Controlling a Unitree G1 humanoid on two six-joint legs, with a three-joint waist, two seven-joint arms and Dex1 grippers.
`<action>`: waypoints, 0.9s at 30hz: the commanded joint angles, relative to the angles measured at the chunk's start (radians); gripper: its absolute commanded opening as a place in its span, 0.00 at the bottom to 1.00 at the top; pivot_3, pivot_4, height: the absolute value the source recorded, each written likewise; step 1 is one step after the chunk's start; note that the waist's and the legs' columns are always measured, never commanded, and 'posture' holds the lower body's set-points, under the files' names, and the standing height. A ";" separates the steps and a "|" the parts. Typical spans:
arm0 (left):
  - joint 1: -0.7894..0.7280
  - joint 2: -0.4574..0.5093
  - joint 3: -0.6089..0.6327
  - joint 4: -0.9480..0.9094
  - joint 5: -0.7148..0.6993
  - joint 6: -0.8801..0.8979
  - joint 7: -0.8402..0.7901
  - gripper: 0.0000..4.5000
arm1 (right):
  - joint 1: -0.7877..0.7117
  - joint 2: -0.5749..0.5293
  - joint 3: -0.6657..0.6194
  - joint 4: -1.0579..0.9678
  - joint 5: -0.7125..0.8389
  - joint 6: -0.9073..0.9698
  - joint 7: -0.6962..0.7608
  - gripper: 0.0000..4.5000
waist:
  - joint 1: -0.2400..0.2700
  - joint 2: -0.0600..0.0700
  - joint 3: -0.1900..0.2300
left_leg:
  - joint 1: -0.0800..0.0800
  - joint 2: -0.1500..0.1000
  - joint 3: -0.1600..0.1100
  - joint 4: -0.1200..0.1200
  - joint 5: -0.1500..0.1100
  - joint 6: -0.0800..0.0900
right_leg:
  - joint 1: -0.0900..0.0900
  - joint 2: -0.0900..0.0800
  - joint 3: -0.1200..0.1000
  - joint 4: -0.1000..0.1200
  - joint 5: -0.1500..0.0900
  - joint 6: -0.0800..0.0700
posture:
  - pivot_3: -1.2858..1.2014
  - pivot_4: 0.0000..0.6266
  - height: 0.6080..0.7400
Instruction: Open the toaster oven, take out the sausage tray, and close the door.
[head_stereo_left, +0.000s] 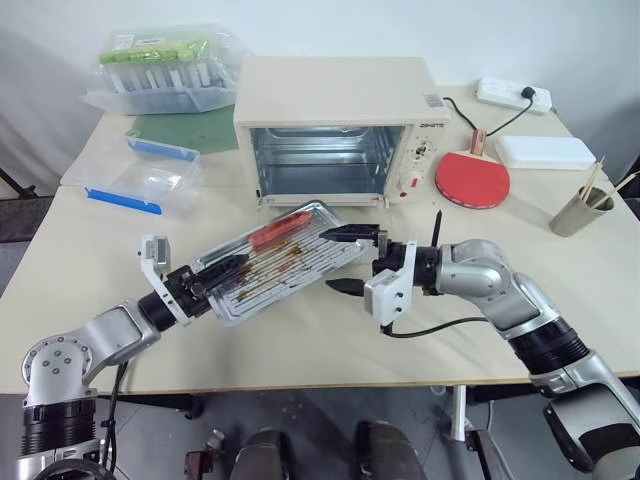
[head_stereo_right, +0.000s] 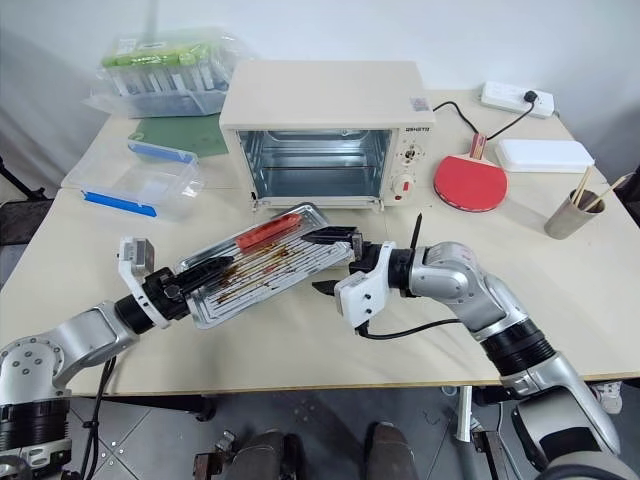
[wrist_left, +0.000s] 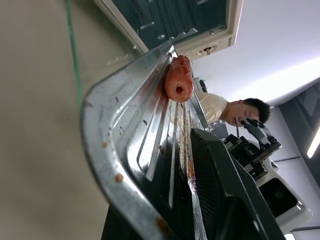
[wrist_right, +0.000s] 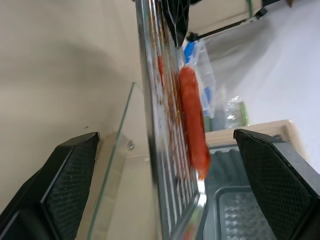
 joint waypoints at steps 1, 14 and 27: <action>0.026 0.017 0.054 -0.045 -0.008 -0.024 -0.030 0.14 | 0.006 -0.035 -0.059 -0.050 0.077 0.058 0.051 1.00 | 0.000 0.000 0.000 | 0.000 0.000 0.000 0.000 0.000 0.000 | 0.000 0.000 0.000 0.000 0.000 0.000 | 0.52 0.24 1.00; 0.331 0.053 0.213 -0.237 -0.204 -0.104 0.048 0.14 | -0.033 -0.105 -0.215 0.041 0.250 0.547 0.218 0.64 | 0.006 0.000 0.000 | 0.000 0.000 0.000 0.000 0.000 0.000 | 0.000 -0.001 0.000 -0.001 0.000 -0.001 | 0.52 0.24 1.00; 0.638 -0.153 0.352 -0.446 -0.299 -0.356 0.111 0.14 | -0.125 -0.038 -0.223 0.611 0.241 0.366 0.350 0.00 | 0.000 0.000 0.000 | 0.000 0.000 0.004 0.000 0.000 0.001 | 0.001 0.000 0.003 -0.004 -0.001 -0.001 | 0.52 0.24 1.00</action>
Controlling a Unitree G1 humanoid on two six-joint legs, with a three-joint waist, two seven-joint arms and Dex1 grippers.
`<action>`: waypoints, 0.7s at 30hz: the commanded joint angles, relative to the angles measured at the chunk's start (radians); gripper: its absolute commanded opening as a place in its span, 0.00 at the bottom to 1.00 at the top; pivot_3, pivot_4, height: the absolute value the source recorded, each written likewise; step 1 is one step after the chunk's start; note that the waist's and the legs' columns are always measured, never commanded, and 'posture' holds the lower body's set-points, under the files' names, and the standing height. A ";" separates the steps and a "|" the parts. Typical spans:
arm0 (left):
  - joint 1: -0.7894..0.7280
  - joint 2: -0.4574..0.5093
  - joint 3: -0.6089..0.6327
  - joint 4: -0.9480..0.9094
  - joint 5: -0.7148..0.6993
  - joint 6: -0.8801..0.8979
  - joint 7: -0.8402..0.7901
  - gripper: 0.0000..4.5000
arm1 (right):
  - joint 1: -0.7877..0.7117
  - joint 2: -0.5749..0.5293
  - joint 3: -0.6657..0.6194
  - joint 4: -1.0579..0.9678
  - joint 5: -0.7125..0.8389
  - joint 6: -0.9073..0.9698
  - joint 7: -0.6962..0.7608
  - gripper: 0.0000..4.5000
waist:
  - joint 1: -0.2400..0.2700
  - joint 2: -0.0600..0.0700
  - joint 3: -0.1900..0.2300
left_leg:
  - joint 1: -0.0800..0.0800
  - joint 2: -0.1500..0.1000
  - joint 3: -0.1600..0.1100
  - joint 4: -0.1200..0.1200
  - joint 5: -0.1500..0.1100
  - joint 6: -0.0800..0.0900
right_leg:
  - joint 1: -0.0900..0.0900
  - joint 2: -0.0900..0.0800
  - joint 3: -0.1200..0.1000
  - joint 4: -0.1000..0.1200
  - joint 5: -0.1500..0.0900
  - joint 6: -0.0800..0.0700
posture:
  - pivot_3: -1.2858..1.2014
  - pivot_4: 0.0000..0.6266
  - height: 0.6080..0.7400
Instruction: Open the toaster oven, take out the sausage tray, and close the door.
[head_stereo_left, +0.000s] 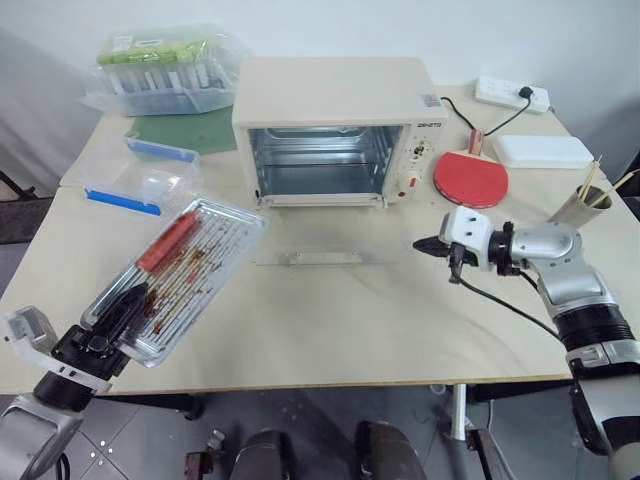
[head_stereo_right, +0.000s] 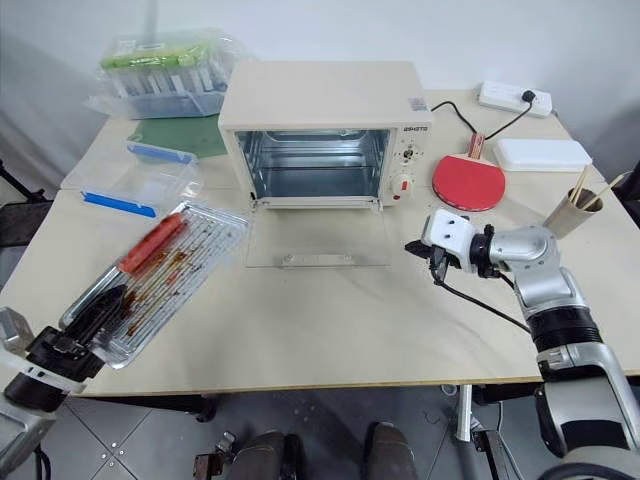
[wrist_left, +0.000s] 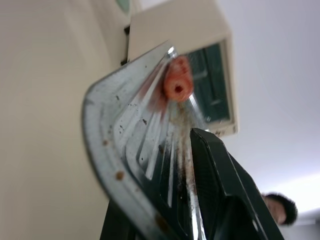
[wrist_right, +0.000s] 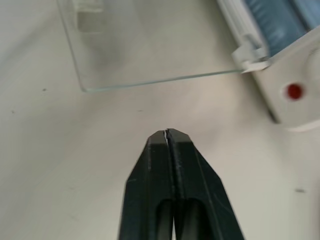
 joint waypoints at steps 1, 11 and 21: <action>0.046 -0.031 0.028 -0.053 -0.029 -0.049 -0.011 0.14 | -0.047 0.015 -0.023 0.075 0.003 -0.048 0.022 0.00 | 0.001 0.000 0.000 | 0.000 0.000 0.000 0.000 0.000 0.000 | 0.000 0.000 0.000 0.000 0.000 0.000 | 0.52 0.24 1.00; 0.100 -0.061 0.048 -0.002 -0.020 -0.127 -0.029 0.14 | -0.099 0.138 -0.028 0.153 0.022 -0.029 0.069 0.00 | 0.003 0.000 0.000 | 0.000 0.000 0.000 0.000 0.000 0.000 | 0.000 0.000 0.000 0.000 0.000 0.000 | 0.52 0.24 1.00; 0.107 -0.032 0.058 0.058 -0.008 -0.121 -0.053 0.14 | -0.158 0.142 -0.119 0.071 0.083 0.075 0.024 0.00 | 0.001 0.000 0.000 | 0.000 0.000 0.000 0.000 0.000 0.000 | 0.000 0.000 0.000 0.000 0.000 0.000 | 0.52 0.24 1.00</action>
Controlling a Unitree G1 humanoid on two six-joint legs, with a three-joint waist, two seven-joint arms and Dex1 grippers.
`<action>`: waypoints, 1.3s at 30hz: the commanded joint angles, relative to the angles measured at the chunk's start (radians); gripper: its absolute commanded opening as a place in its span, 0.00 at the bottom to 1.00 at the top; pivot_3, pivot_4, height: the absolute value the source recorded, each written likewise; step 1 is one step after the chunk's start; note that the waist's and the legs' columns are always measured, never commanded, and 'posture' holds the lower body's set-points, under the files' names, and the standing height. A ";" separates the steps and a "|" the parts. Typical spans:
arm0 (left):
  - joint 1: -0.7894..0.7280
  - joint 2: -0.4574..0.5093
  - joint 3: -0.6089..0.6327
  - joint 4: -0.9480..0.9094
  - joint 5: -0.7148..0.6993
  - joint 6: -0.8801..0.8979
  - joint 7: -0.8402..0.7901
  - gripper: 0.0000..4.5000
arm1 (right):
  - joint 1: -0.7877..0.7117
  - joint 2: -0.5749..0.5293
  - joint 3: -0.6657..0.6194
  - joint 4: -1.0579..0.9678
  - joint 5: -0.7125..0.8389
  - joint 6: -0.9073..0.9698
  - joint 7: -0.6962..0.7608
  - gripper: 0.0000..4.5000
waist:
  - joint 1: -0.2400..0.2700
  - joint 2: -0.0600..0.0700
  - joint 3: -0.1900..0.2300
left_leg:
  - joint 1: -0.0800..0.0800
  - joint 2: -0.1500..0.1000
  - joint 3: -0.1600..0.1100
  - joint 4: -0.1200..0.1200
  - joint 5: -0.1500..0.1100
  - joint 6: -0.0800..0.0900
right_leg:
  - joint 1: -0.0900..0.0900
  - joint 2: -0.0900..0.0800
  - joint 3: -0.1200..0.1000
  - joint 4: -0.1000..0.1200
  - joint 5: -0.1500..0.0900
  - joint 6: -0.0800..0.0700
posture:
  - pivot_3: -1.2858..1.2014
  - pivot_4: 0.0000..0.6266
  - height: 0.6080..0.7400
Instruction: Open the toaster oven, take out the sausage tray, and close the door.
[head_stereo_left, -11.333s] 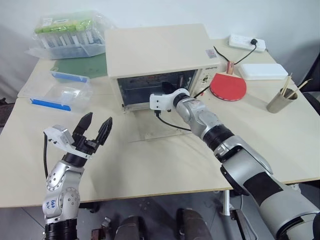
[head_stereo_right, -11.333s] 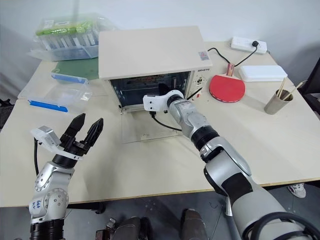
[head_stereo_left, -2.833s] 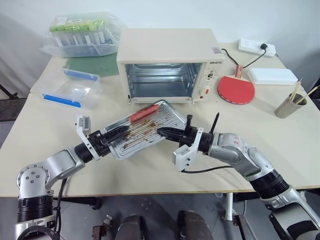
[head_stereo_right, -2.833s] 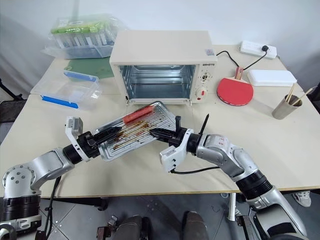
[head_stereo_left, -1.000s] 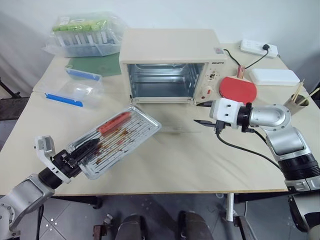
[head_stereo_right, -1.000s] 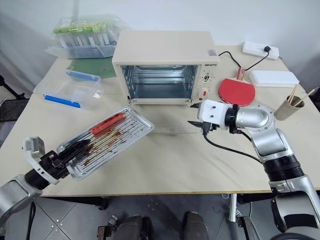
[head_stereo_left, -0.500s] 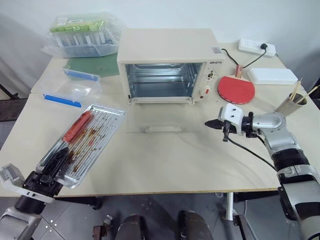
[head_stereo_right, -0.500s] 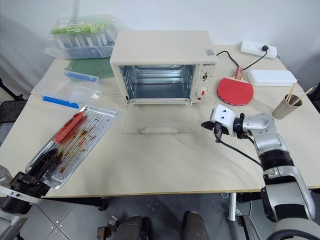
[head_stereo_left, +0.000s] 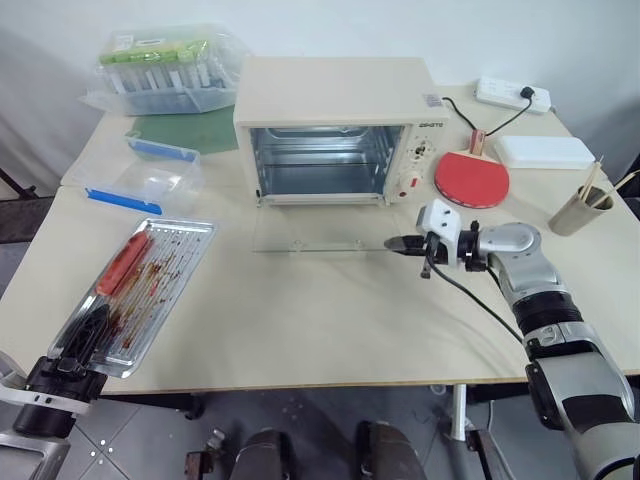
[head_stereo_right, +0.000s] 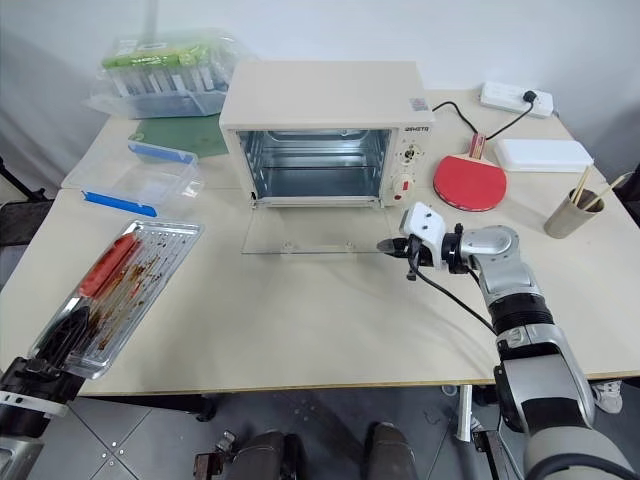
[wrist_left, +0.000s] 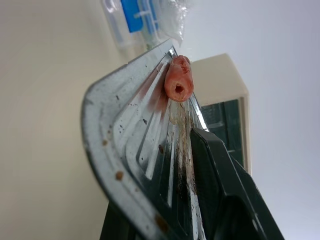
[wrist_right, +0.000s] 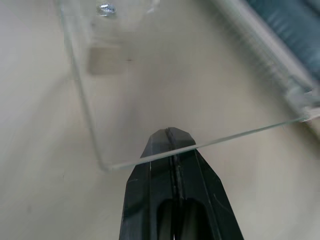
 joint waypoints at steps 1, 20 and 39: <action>0.013 0.021 0.036 0.004 -0.006 -0.002 -0.031 0.14 | -0.069 -0.011 -0.061 -0.044 0.037 0.025 -0.040 0.00 | -0.001 0.000 0.000 | 0.000 0.000 0.000 0.000 0.000 0.000 | 0.000 0.000 0.000 0.000 0.000 0.000 | 0.52 0.24 1.00; -0.046 0.105 -0.039 0.100 0.049 0.102 -0.083 0.14 | -0.327 0.034 -0.105 0.153 0.026 -0.035 -0.121 0.00 | -0.004 0.001 0.000 | 0.000 0.000 0.001 -0.001 0.000 0.000 | -0.001 0.000 0.001 0.001 0.000 0.000 | 0.52 0.24 1.00; -0.637 0.260 -0.486 0.313 0.439 0.356 -0.254 0.14 | 0.150 -0.175 -0.021 -0.602 0.078 0.363 0.106 0.00 | 0.000 0.001 0.000 | 0.000 0.000 0.001 -0.002 0.000 -0.001 | -0.002 0.002 0.002 0.002 0.000 0.000 | 0.52 0.24 1.00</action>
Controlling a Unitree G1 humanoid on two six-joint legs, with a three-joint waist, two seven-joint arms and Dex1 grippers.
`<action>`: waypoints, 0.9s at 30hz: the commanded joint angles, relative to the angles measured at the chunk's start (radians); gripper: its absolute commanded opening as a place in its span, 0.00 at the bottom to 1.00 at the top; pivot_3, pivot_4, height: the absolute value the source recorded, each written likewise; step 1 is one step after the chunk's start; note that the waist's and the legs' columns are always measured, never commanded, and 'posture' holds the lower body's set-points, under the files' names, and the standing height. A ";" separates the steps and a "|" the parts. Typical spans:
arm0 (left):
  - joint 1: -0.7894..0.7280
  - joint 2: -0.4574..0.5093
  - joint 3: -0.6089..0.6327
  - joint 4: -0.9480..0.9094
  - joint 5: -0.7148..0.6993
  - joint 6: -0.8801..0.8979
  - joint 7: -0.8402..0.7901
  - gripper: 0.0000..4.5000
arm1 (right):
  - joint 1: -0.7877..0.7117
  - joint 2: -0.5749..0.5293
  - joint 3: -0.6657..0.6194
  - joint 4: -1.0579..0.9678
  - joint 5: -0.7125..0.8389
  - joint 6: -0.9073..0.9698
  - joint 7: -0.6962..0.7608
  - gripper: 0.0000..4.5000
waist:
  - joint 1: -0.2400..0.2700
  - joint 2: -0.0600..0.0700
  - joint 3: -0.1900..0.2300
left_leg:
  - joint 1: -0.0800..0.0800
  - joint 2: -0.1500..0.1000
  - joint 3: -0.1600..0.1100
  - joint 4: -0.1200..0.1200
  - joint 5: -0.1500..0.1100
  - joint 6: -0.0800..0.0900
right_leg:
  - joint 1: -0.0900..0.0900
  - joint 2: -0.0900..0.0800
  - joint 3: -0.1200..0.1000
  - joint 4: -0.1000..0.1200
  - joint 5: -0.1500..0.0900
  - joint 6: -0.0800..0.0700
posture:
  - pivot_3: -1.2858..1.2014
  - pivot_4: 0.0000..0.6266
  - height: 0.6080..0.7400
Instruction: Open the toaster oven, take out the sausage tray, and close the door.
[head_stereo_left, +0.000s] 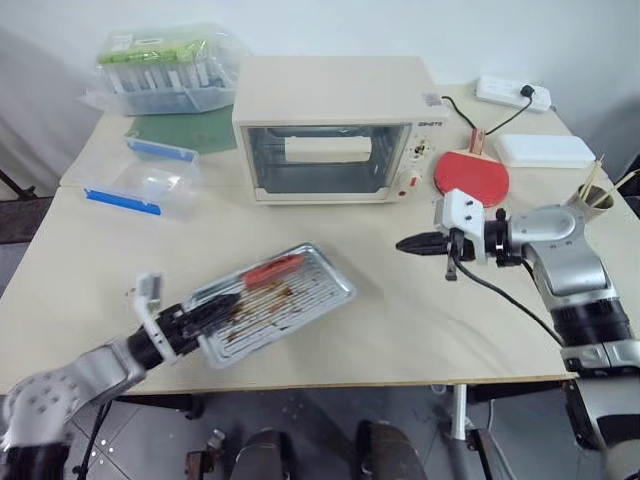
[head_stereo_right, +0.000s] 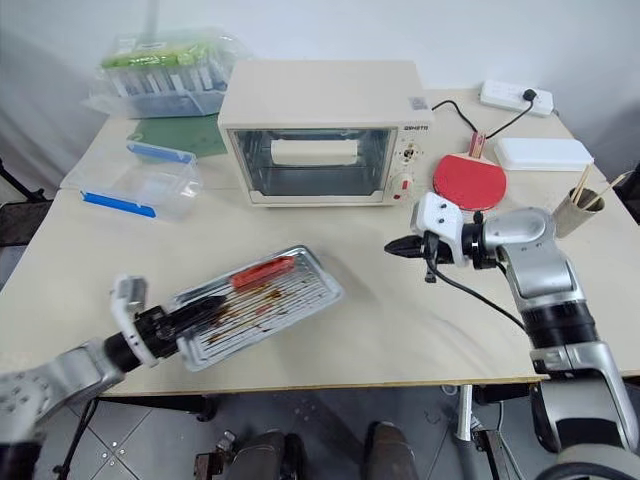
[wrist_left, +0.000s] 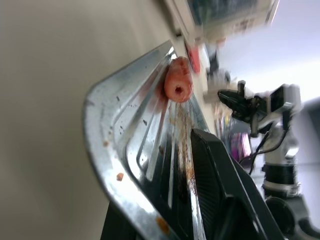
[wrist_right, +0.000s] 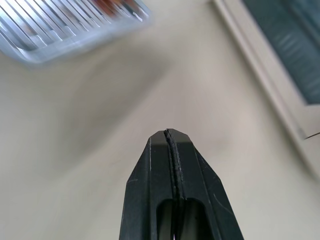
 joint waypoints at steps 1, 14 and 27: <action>-0.092 -0.030 -0.018 0.046 0.094 -0.017 -0.055 0.14 | 0.014 -0.019 -0.028 -0.094 0.032 0.051 -0.022 0.00 | -0.001 0.000 0.000 | 0.000 0.000 0.000 0.000 0.000 0.000 | 0.000 0.000 0.000 0.000 0.000 0.000 | 0.52 0.24 1.00; -0.522 -0.098 -0.335 0.413 0.587 0.036 -0.456 0.14 | 0.094 -0.123 -0.075 -0.156 0.093 0.164 -0.008 0.00 | 0.032 0.000 0.000 | 0.000 0.000 0.010 0.000 0.000 0.000 | 0.000 0.002 0.001 -0.002 0.000 0.001 | 0.52 0.24 1.00; -0.729 -0.231 -0.418 0.704 0.912 -0.049 -0.724 0.22 | 0.148 -0.146 -0.118 -0.198 0.103 0.173 -0.073 0.00 | 0.040 0.000 0.000 | 0.000 0.000 0.011 0.002 0.000 0.000 | 0.000 0.002 0.002 -0.002 0.001 0.001 | 0.52 0.24 1.00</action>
